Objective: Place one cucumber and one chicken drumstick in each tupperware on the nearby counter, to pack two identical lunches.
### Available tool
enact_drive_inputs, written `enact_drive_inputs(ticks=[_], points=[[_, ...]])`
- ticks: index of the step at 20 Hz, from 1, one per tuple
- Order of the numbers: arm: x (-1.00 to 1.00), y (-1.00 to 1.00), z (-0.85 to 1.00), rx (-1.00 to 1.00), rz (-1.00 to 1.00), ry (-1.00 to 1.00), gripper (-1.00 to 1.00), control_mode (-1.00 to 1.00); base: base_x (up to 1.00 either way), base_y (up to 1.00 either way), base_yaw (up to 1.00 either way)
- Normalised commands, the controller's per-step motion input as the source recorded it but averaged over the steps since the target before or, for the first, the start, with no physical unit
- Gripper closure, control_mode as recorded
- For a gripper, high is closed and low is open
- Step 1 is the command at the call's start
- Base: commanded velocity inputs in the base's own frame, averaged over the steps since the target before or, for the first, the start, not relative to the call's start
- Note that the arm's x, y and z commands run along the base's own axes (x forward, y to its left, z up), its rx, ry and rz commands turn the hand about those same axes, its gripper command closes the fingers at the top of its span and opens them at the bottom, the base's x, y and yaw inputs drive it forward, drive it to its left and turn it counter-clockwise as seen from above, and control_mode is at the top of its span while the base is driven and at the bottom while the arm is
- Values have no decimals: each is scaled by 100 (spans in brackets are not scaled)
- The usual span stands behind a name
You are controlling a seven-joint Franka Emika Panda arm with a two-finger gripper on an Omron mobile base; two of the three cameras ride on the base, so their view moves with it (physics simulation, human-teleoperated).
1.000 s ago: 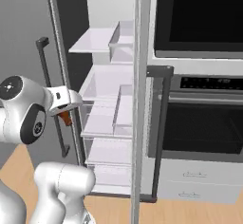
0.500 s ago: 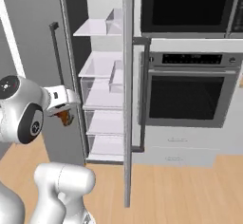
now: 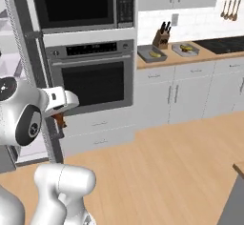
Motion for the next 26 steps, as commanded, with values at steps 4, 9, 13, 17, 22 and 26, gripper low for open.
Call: enact_drive_inputs(ticks=[4,9,13,17,22,26], points=[[0,0,0,0,0,0,100,100,100,-57,-9],[0,0,0,0,0,0,100,100,100,-1,8],[0,0,0,0,0,0,100,100,100,0,15],[0,0,0,0,0,0,100,100,100,-22,11],[0,0,0,0,0,0,100,100,100,-90,-8],[0,0,0,0,0,0,100,100,100,-97,-10]])
